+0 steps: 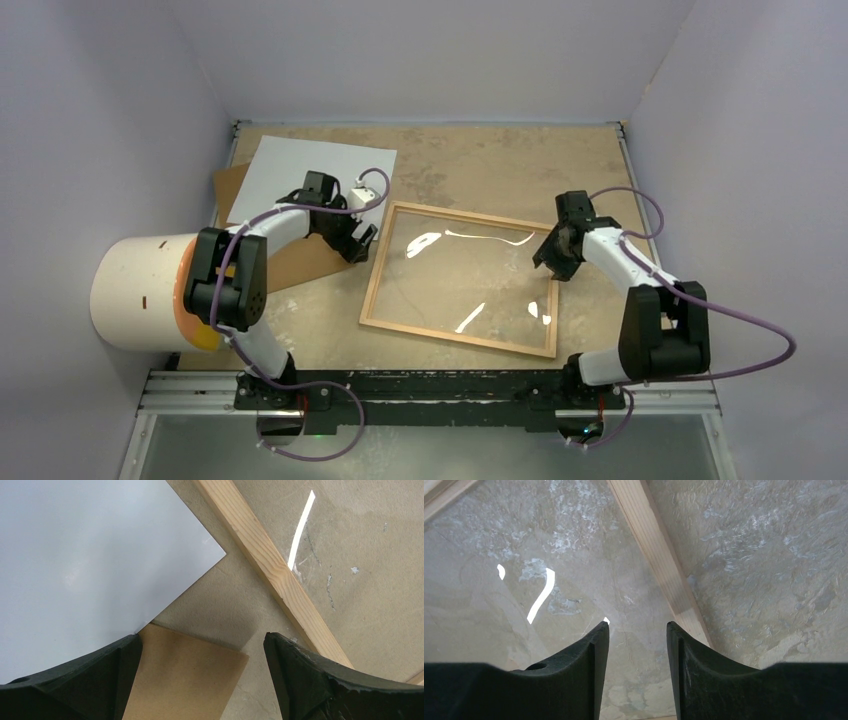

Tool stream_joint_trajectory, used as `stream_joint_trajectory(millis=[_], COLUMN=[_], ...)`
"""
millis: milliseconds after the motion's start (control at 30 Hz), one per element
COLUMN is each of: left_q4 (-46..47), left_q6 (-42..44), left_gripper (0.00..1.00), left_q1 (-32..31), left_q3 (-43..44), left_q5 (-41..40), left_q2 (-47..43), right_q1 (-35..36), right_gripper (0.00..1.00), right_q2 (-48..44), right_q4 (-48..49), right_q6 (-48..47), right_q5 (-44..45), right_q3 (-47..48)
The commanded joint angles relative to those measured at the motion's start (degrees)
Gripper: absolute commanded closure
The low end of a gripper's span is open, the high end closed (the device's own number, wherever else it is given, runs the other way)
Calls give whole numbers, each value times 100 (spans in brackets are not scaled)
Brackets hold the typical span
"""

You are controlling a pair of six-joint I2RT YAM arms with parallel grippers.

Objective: Put the photo into the frame
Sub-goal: Adjust the photo frame item on the photo frame.

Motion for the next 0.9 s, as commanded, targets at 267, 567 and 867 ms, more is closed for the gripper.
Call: stream_joint_trajectory(millis=[267,567,867], left_q4=[-249,-214,-257], left_q6=[-150,-148,-146], left_gripper=[0,0,0], left_q1=[-84,-84,-84], left_q3=[-237,-254,-215], left_q5=[161,140,96], left_q2=[52,68,54], right_q1=[22,22,15], right_gripper=[53,54,54], right_q2=[435,558,725], right_q4=[342,409,532], right_q6=[59,62,-15], right_q5=[294,335,332], right_q3=[-141,-113,-43])
